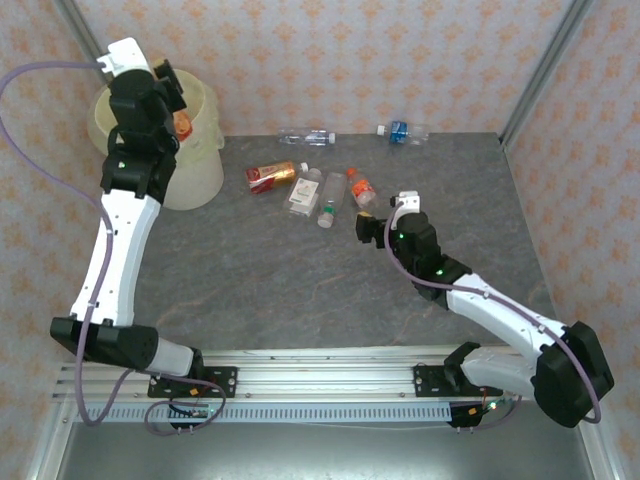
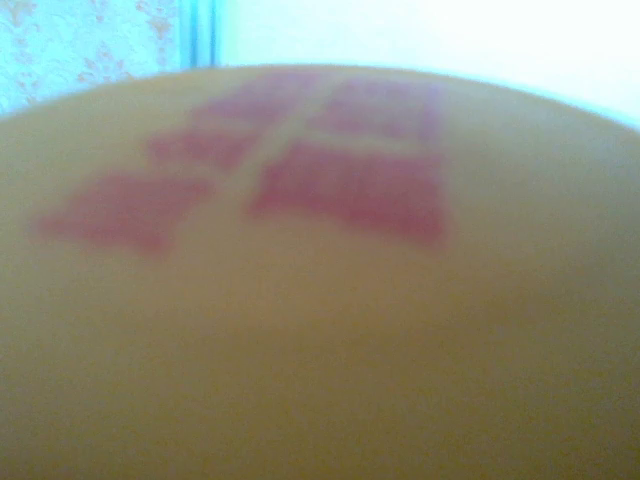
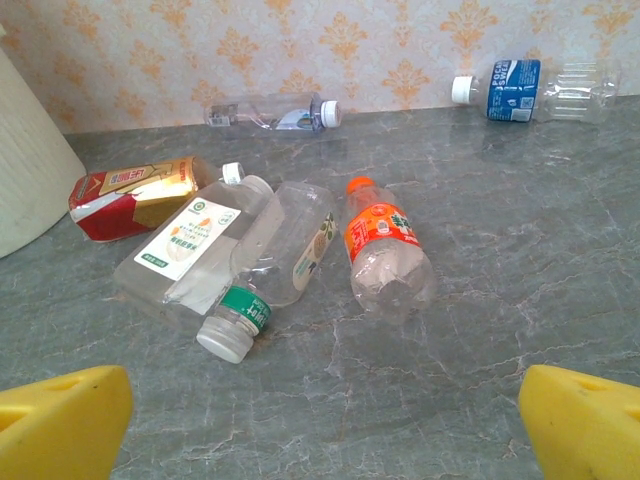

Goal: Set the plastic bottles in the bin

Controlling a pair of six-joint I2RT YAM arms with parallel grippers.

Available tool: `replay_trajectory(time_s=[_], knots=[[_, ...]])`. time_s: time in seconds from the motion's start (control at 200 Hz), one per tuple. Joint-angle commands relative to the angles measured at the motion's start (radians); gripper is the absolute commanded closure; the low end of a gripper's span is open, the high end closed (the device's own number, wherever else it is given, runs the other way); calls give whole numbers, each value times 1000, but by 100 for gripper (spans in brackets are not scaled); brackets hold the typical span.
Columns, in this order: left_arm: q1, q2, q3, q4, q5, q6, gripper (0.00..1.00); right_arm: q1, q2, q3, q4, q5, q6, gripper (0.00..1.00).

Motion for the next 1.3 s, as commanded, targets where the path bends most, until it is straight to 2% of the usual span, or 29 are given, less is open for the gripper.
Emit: replay_trajectory(time_s=[0.0,0.185,0.26,0.44,0.736,1.136,1.296], knots=[[56,63,50,41,51,37,44,0,13,46,-6,-5,6,1],[149,172,121,44,97,17,43,0,18,56,-30,-15,-4,1],[186,236,174,6,171,0,42,1,17,54,-33,-14,-5,1],[253,392,332,-121,259,-61,42,0,13,54,-50,-15,-3,1],[279,622,556,-351,259,-31,41,-1,10,50,-64,-8,-8,1],[291,735,560,-437,229,-132,37,-2,-1,46,-85,12,-13,1],[291,758,579,-503,170,-220,28,-4,-7,35,-85,25,-7,1]])
